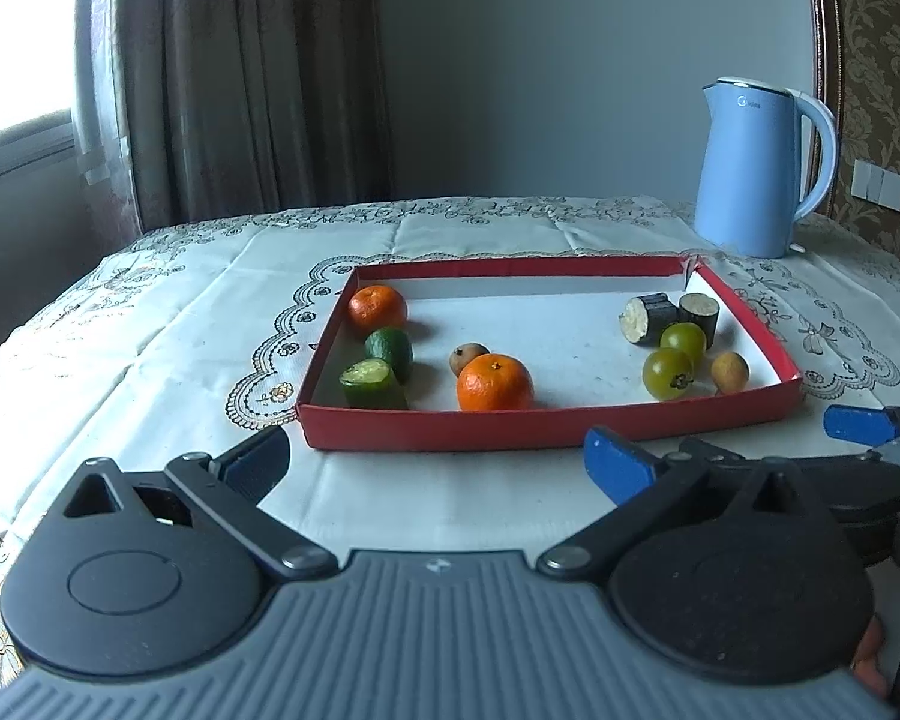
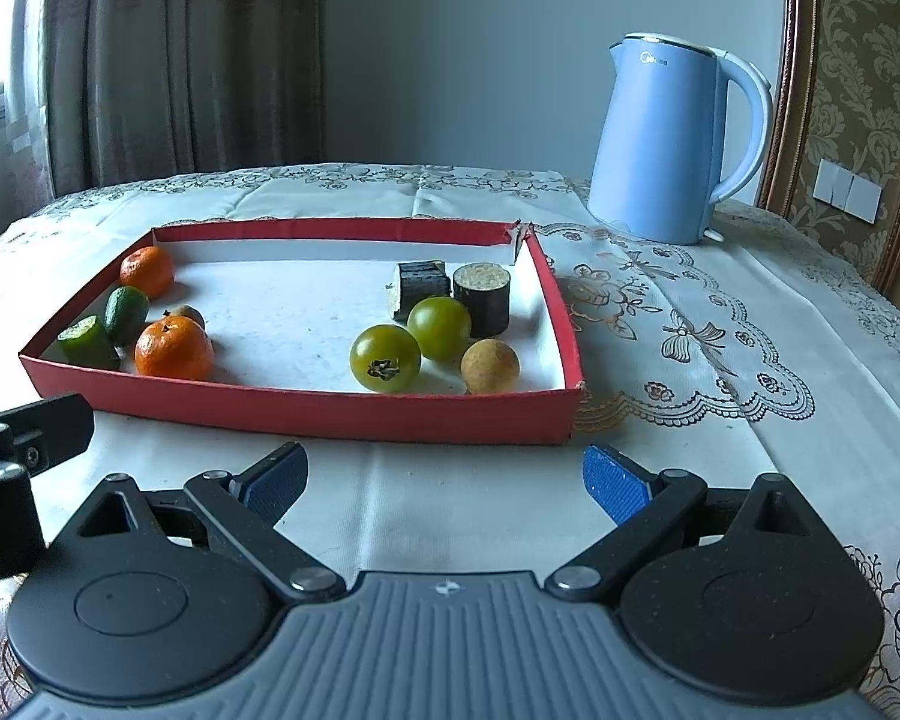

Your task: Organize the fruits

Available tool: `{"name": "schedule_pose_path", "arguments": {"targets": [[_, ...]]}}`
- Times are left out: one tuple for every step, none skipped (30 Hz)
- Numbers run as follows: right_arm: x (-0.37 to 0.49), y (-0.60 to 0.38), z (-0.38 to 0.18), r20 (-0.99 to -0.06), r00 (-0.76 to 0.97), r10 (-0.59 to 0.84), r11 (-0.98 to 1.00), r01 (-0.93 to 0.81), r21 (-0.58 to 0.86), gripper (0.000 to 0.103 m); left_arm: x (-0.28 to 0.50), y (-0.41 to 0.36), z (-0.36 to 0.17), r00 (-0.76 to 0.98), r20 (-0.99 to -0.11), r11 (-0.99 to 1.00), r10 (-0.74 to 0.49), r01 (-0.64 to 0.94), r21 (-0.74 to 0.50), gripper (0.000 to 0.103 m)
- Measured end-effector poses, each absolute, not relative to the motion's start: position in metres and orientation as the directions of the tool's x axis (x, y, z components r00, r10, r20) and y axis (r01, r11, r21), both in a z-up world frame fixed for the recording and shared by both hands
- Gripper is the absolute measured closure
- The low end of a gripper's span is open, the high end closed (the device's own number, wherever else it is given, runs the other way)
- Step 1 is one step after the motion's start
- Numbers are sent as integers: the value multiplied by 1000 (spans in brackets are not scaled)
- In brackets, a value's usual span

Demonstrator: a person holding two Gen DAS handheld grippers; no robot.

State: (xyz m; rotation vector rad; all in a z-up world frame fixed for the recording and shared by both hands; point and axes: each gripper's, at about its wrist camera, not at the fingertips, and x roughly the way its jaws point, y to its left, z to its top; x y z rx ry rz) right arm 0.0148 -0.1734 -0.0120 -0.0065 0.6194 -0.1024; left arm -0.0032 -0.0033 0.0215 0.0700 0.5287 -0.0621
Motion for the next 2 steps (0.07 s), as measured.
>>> {"name": "schedule_pose_path", "arguments": {"targets": [[15, -173, -13, -581, 808, -99, 995, 94, -38, 4, -4, -3, 21, 863, -504, 995, -40, 78, 54, 0], [15, -173, -13, -583, 807, -98, 995, 94, -37, 4, -4, -4, 21, 864, -503, 995, -39, 79, 58, 0]]}}
